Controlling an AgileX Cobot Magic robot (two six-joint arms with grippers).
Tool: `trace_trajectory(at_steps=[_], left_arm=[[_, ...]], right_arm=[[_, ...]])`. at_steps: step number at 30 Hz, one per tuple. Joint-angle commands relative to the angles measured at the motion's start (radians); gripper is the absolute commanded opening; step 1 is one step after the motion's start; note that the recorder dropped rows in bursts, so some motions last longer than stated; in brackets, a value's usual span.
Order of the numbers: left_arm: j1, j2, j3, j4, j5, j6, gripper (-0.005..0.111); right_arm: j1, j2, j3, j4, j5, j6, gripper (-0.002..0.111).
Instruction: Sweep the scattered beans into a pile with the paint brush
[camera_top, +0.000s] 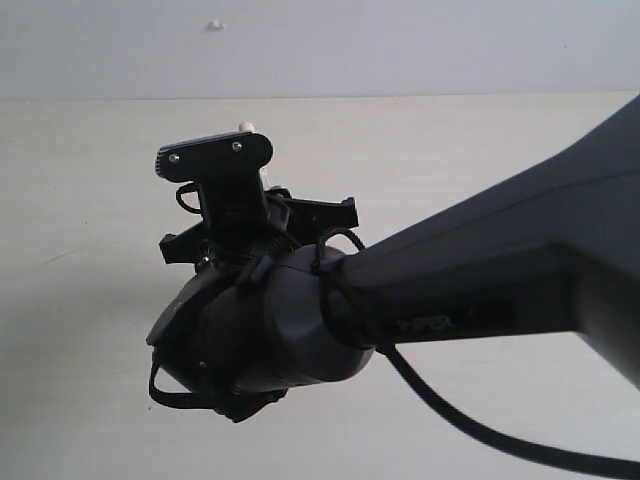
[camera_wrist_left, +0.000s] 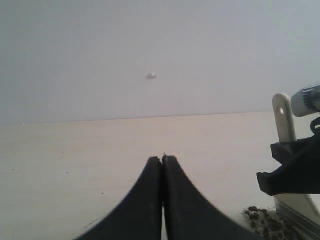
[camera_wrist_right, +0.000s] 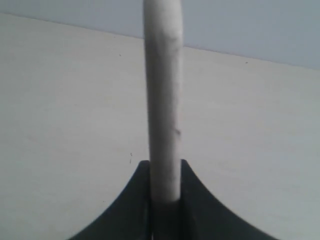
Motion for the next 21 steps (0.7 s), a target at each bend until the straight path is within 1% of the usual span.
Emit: trace_trajectory(at_steps=[1, 4, 8, 14, 18, 21], left_arm=[[0.003, -0.008, 0.0, -0.006, 0.003, -0.001, 0.0], [0.003, -0.008, 0.0, -0.006, 0.003, -0.001, 0.0], [0.003, -0.008, 0.0, -0.006, 0.003, -0.001, 0.0], [0.003, -0.008, 0.0, -0.006, 0.003, -0.001, 0.0], [0.003, -0.008, 0.0, -0.006, 0.003, -0.001, 0.0], [0.003, -0.008, 0.0, -0.006, 0.003, -0.001, 0.0]], right_arm=[[0.002, 0.005, -0.008, 0.071, 0.073, -0.043, 0.0], [0.002, 0.005, -0.008, 0.1, 0.123, -0.079, 0.0], [0.002, -0.021, -0.008, 0.123, 0.14, -0.133, 0.0], [-0.001, -0.062, -0.008, 0.037, 0.166, -0.202, 0.0], [-0.051, -0.062, -0.008, -0.047, 0.144, -0.223, 0.0], [-0.102, -0.062, -0.008, -0.081, 0.054, -0.223, 0.0]])
